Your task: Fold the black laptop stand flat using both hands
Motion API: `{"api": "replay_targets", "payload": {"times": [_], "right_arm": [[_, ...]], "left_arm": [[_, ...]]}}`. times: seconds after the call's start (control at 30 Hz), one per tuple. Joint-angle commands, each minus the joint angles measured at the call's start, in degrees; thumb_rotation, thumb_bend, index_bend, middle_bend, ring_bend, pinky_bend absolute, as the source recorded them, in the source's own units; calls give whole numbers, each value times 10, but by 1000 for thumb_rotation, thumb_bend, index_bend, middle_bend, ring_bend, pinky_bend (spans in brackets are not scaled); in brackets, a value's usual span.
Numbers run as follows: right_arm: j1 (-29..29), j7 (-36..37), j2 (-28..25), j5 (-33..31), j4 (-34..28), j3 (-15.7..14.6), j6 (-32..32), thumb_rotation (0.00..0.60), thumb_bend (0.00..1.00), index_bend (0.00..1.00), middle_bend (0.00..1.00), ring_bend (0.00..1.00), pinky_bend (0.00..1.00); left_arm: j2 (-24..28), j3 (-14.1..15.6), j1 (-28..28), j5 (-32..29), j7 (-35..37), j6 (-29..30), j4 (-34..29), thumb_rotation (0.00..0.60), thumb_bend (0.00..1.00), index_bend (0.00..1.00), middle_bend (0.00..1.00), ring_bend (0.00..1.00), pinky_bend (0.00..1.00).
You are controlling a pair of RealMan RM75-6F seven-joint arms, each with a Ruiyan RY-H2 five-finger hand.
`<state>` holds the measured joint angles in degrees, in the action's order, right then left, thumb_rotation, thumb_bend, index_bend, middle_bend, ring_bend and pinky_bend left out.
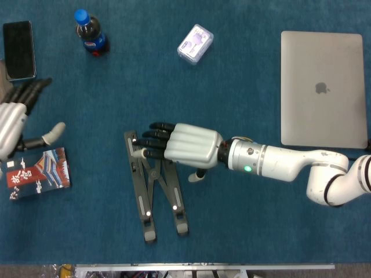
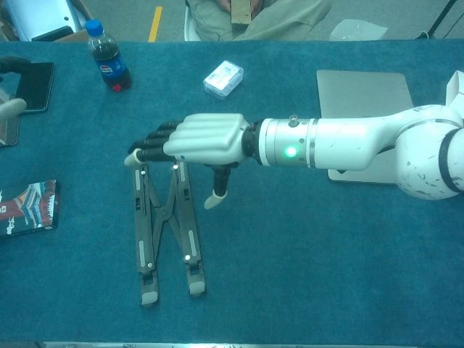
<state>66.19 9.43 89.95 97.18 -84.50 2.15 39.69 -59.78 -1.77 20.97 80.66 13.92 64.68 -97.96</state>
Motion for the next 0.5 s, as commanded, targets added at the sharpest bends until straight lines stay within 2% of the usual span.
{"api": "replay_targets", "payload": {"times": [0.03, 0.23, 0.5], "right_arm": [[7, 6, 0, 9, 4, -7, -3, 600, 43, 0, 0, 0, 63], [30, 2, 5, 38, 11, -21, -6, 600, 17, 0, 0, 0, 63], [76, -39, 5, 70, 16, -35, -51, 600, 13, 0, 0, 0, 63]], "left_arm": [[1, -8, -7, -14, -6, 9, 7, 180, 251, 0, 62, 0, 71], [-4, -18, -17, -37, -41, 28, 16, 192, 251, 0, 47, 0, 67], [1, -24, -27, -46, -36, 39, 15, 193, 252, 0, 43, 0, 64]]}}
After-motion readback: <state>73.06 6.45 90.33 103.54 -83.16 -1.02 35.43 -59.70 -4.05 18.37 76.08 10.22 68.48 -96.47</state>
